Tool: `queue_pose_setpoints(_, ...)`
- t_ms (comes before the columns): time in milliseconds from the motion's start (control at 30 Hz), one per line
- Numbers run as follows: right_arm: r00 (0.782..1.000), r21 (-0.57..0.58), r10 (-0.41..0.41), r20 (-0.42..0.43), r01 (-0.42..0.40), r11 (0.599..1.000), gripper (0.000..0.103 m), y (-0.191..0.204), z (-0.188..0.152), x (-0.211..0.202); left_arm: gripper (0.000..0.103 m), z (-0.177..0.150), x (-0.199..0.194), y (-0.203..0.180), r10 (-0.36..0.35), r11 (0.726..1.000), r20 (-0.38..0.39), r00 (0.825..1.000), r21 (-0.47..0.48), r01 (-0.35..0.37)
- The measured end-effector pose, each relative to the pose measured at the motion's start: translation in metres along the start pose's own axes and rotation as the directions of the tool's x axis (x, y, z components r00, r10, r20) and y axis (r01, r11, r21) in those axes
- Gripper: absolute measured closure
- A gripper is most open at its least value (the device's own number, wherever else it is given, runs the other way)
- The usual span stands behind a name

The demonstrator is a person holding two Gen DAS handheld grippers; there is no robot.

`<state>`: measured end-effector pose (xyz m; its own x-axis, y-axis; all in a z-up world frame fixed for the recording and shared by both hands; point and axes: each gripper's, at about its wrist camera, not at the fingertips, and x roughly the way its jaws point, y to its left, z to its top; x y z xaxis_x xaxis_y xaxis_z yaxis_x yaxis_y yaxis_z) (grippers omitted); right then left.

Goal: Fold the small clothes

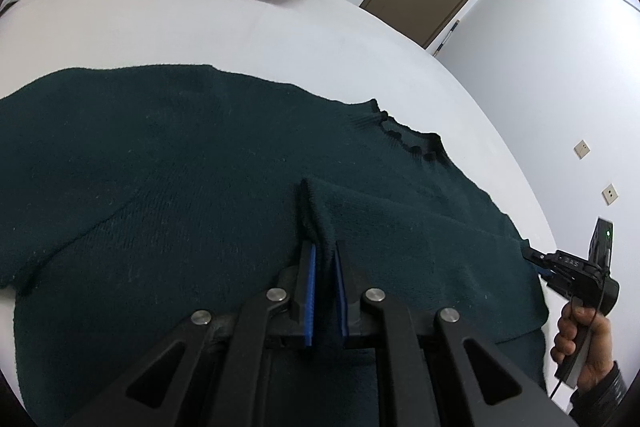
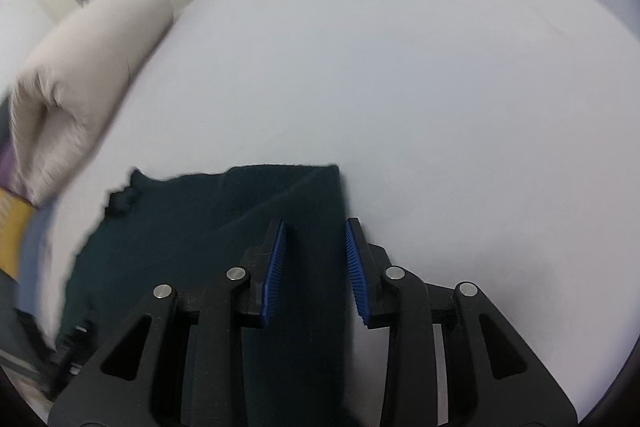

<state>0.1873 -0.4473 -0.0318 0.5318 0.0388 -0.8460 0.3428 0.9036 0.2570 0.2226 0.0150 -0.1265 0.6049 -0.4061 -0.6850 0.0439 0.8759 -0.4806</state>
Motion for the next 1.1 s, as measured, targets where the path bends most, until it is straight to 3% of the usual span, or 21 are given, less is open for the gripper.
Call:
queue_pose_setpoints(67,1.0,0.002,-0.01,0.003,0.01,1.0,0.095,-0.002,0.0,0.0,0.091,-0.001,0.0,0.001,-0.005,1.0,0.006,1.0,-0.002,0.005)
queue_pose_setpoints(200,0.999,-0.054,-0.038,0.026,0.039,0.998,0.098,0.001,-0.002,0.005,0.091,-0.004,-0.001,0.004,-0.017,1.0,0.021,1.0,-0.009,0.018)
queue_pose_setpoints(267,0.999,-0.017,-0.022,0.03,0.023,1.0,0.1,-0.005,0.0,0.008,0.091,-0.005,-0.002,0.003,-0.014,1.0,0.026,1.0,-0.005,0.014)
queue_pose_setpoints(400,0.999,0.026,0.007,0.053,-0.009,1.0,0.097,-0.008,-0.002,0.0,0.091,-0.005,-0.001,0.007,-0.031,0.999,0.027,0.999,-0.017,0.031)
queue_pose_setpoints(500,0.994,0.095,0.015,0.111,-0.026,0.995,0.09,-0.017,-0.017,-0.035,0.091,-0.005,-0.001,0.012,-0.054,0.998,0.024,0.998,-0.035,0.055)
queue_pose_setpoints(567,0.989,0.071,0.067,0.131,-0.077,0.994,0.09,-0.009,-0.033,-0.056,0.091,-0.004,0.0,0.015,-0.067,0.997,0.024,0.997,-0.045,0.068)
queue_pose_setpoints(667,0.988,-0.036,0.113,0.106,-0.11,0.993,0.09,0.013,-0.061,-0.071,0.091,-0.005,-0.001,0.014,-0.063,0.997,0.027,0.998,-0.039,0.064)
queue_pose_setpoints(733,0.995,-0.087,0.093,0.044,-0.089,0.992,0.09,0.023,-0.079,-0.061,0.091,-0.005,-0.001,0.015,-0.062,0.997,0.028,0.998,-0.037,0.063)
queue_pose_setpoints(767,0.998,-0.078,0.061,0.012,-0.06,0.995,0.094,0.021,-0.086,-0.049,0.091,-0.005,-0.001,0.015,-0.063,0.997,0.029,0.998,-0.037,0.064)
queue_pose_setpoints(900,0.991,0.021,0.132,0.022,-0.133,0.991,0.103,-0.01,-0.094,-0.039,0.091,-0.005,-0.001,0.015,-0.064,0.997,0.032,0.997,-0.034,0.065)
queue_pose_setpoints(1100,0.996,-0.015,0.039,0.08,-0.038,0.999,0.103,0.001,-0.103,-0.061,0.086,0.004,-0.004,0.014,-0.085,0.995,0.015,0.996,-0.058,0.085)
